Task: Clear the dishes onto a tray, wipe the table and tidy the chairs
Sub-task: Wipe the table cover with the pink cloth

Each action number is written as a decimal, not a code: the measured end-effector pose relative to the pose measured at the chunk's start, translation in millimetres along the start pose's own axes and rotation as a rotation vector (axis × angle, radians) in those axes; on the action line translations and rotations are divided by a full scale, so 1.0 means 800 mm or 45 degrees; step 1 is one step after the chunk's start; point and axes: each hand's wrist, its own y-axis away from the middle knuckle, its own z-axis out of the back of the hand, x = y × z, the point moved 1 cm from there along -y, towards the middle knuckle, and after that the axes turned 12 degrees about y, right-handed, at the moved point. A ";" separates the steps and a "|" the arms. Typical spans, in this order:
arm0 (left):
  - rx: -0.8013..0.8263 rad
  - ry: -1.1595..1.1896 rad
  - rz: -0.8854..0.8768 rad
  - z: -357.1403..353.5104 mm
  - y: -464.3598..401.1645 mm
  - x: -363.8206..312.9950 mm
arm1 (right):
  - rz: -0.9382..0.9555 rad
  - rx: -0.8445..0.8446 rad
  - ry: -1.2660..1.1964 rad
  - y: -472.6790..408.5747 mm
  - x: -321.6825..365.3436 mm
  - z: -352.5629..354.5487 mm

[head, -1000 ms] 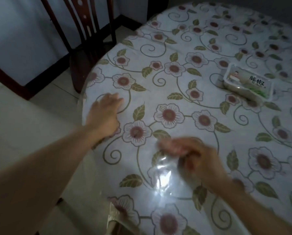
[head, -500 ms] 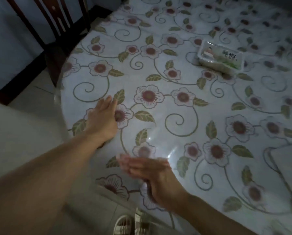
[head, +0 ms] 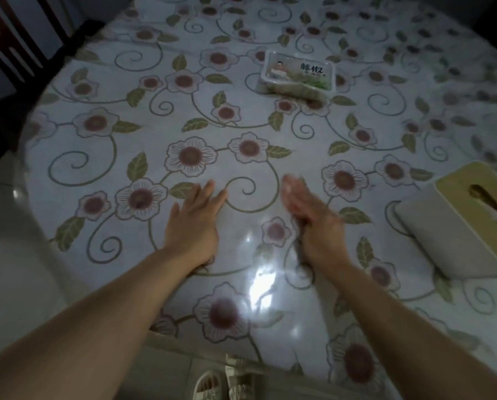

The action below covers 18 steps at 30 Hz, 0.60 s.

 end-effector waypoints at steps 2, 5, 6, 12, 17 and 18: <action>0.013 -0.015 0.001 0.001 0.000 -0.004 | 0.155 0.059 -0.028 0.041 0.026 -0.010; 0.048 -0.010 0.017 0.003 -0.002 -0.006 | 0.210 0.195 -0.260 0.103 0.061 -0.017; 0.065 -0.001 0.027 0.005 -0.002 -0.006 | 0.188 0.207 -0.326 0.118 0.074 -0.010; 0.157 -0.063 0.099 0.014 0.000 -0.029 | -0.042 0.186 -0.280 0.118 0.058 0.077; 0.213 -0.089 -0.100 -0.019 0.013 -0.080 | -0.384 -0.094 -0.124 0.047 -0.062 0.101; 0.227 -0.093 -0.116 -0.031 0.016 -0.088 | -0.404 -0.011 -0.015 0.041 -0.081 0.094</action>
